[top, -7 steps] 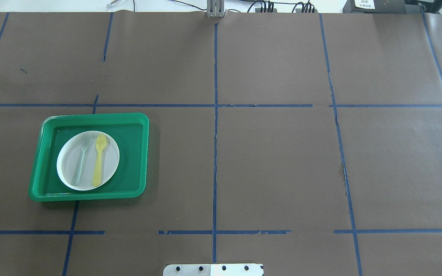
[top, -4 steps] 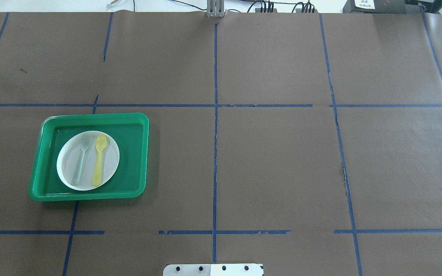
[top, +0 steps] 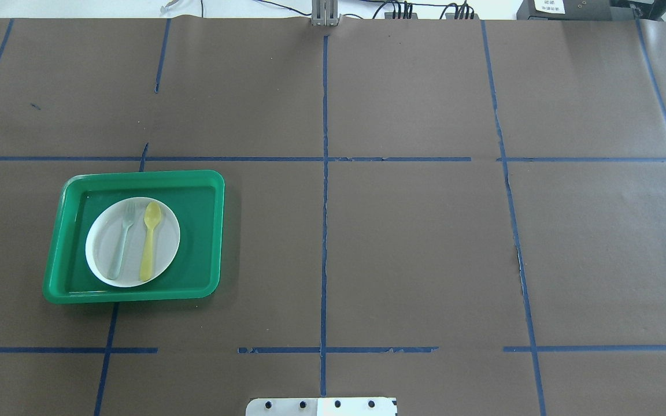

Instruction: Place spoon

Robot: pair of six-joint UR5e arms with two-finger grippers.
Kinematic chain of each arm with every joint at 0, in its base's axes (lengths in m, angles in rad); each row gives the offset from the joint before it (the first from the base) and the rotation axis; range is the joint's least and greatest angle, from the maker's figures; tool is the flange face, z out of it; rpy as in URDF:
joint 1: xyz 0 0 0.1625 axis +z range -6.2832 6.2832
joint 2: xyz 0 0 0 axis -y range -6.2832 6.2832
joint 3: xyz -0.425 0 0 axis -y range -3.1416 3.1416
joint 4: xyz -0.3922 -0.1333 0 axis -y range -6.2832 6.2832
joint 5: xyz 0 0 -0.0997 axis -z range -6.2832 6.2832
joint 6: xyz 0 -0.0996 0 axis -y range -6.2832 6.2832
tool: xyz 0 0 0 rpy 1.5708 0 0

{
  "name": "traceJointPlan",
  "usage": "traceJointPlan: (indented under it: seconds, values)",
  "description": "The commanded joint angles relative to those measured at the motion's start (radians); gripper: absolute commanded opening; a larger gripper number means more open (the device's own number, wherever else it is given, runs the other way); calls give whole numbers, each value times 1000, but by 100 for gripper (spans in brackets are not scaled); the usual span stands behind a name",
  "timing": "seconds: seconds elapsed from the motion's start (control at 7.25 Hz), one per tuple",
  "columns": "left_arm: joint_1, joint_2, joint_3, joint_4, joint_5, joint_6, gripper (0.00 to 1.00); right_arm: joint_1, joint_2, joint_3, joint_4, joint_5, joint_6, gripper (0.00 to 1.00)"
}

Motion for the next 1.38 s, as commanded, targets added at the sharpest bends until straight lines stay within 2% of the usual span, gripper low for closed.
traceJointPlan:
  seconds: [0.0,0.14,0.28,0.55,0.83,0.97,1.24]
  values:
    - [233,-40,-97,-147,121,-413,100,0,0,0,0,0,0,100]
    - [359,-53,-86,-265,154,-579,100,0,0,0,0,0,0,100]
    - [474,-112,-65,-279,207,-684,100,0,0,0,0,0,0,100]
    - [631,-197,6,-280,397,-839,100,0,0,0,0,0,0,100]
    - [728,-228,35,-274,477,-933,99,0,0,0,2,0,0,100]
    - [753,-231,37,-265,498,-970,91,0,0,0,0,0,0,100]
    - [777,-232,37,-219,499,-1024,50,0,0,0,0,0,0,100]
